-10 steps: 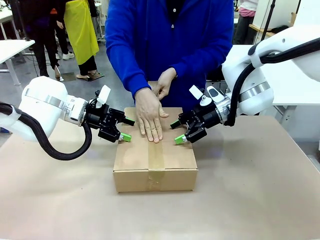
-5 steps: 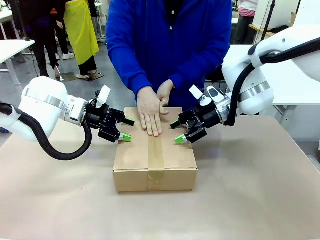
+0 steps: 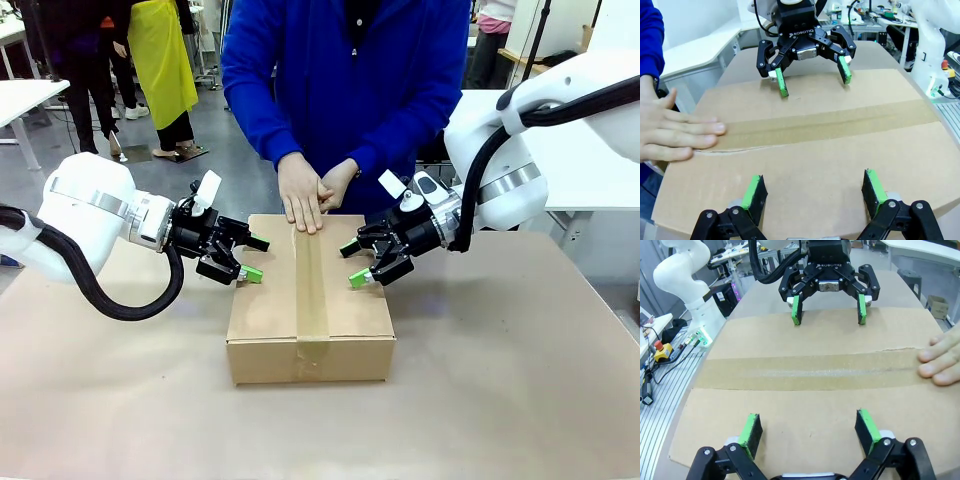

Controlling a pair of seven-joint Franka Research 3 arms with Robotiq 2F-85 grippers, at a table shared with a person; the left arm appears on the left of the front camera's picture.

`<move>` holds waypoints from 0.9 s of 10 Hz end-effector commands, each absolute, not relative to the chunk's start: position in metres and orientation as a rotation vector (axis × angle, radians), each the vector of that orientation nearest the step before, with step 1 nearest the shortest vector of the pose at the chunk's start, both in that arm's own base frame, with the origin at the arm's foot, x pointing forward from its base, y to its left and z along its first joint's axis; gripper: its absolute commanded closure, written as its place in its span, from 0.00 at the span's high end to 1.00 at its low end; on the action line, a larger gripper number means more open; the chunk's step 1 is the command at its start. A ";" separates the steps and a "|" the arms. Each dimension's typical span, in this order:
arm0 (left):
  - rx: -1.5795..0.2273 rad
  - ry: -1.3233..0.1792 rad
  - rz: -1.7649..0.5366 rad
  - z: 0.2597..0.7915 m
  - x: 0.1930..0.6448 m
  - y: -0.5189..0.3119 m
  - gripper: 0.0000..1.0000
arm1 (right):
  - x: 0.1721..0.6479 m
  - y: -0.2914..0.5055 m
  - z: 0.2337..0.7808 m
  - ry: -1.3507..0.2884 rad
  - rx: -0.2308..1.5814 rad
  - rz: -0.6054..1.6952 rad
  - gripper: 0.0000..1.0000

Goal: Pack the gift set into the box.
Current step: Press and hold the closed box until the human finishes sealing it.

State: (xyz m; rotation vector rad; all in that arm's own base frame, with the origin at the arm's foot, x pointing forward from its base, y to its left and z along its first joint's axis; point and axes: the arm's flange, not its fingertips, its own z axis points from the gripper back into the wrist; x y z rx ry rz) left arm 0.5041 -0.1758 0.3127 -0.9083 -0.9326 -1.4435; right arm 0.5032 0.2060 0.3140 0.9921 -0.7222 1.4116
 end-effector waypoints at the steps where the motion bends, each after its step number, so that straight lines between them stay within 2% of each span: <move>1: -0.911 -0.935 -1.448 0.311 0.502 -0.175 1.00 | 0.501 0.205 0.312 -0.714 0.991 1.412 1.00; 9: -0.911 -0.935 -1.448 0.311 0.502 -0.175 1.00 | 0.501 0.205 0.312 -0.714 0.991 1.412 1.00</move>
